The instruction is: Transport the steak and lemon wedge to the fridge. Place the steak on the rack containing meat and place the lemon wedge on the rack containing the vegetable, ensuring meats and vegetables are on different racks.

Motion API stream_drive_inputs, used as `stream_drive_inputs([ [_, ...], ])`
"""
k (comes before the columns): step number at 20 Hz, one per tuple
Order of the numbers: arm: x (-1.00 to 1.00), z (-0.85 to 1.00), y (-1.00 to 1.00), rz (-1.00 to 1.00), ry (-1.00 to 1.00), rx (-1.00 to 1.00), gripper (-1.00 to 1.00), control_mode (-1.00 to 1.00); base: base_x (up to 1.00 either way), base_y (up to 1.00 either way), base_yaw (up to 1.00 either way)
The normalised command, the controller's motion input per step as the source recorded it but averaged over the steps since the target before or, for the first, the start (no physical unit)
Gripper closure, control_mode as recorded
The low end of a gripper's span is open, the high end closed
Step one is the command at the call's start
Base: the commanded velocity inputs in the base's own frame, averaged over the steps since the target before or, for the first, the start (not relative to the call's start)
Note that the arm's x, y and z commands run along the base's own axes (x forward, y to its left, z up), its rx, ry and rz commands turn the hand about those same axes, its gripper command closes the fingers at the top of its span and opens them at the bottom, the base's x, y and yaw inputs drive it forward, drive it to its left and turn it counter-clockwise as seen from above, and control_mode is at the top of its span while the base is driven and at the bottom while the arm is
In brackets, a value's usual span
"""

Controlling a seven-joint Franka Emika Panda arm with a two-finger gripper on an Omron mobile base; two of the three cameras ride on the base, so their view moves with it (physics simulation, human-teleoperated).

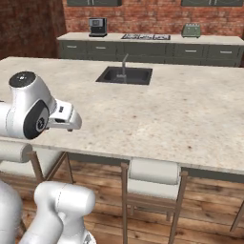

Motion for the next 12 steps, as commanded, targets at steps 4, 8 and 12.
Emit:
stream_drive_inputs([
  [4, 0.0, 0.0, 0.0, 0.0, 0.0, 0.0, -1.0, 1.0, -0.43, 1.0, 0.0],
  [8, 0.0, 0.0, 0.0, 0.0, 0.0, 0.0, -1.0, 1.0, -0.02, 1.0, -0.04],
  [12, 0.0, 0.0, 0.0, 0.0, 0.0, 0.0, -1.0, 1.0, 0.65, 0.87, -0.09],
])
